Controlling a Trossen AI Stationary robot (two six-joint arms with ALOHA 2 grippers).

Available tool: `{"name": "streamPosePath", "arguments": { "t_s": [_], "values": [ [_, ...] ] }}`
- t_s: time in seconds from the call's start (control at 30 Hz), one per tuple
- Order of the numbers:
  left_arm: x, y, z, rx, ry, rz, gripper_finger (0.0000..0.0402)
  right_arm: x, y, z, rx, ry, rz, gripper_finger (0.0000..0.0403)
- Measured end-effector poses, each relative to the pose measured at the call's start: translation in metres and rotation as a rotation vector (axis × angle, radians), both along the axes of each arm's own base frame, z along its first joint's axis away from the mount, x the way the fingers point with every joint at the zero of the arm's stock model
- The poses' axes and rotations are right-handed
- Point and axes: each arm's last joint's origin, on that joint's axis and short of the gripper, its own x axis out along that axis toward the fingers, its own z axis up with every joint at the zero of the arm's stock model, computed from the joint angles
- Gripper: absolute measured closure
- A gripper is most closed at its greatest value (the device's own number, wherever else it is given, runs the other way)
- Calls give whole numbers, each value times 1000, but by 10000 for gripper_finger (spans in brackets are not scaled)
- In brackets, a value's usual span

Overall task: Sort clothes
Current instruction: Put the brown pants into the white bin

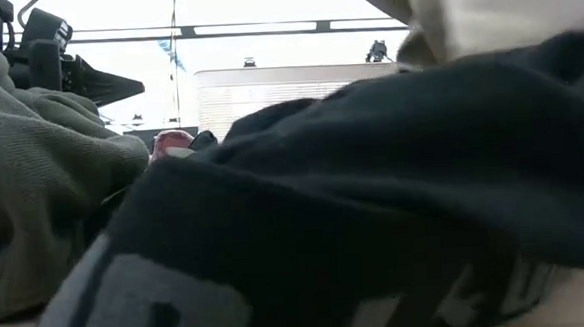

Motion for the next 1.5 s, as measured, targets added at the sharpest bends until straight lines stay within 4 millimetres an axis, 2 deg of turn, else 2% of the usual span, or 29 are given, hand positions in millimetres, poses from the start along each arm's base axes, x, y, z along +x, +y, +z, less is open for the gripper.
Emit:
{"name": "streamPosePath", "arguments": {
  "t_s": [0.3, 0.47, 0.77, 0.9, 1.13, 1.3, 1.5],
  "values": [
    [0, 0, 0, 0, 0, 0, 296, 22, -47, 63, -207, -278, 92, 388],
    [0, 0, 0, 0, 0, 0, 296, 27, -72, 99, -361, -477, 65, 388],
    [0, 0, 0, 0, 0, 0, 296, 34, -124, 137, -634, -705, -74, 388],
    [0, 0, 0, 0, 0, 1, 296, 39, -150, 142, -692, -751, -104, 388],
    [0, 0, 0, 0, -1, 1, 296, 52, -196, 133, -691, -723, -132, 388],
    [0, 0, 0, 0, 0, 1, 296, 63, -221, 125, -638, -728, -104, 388],
    [0, 0, 0, 0, 0, 1, 296, 82, -241, 109, -580, -677, -61, 388]
  ]
}}
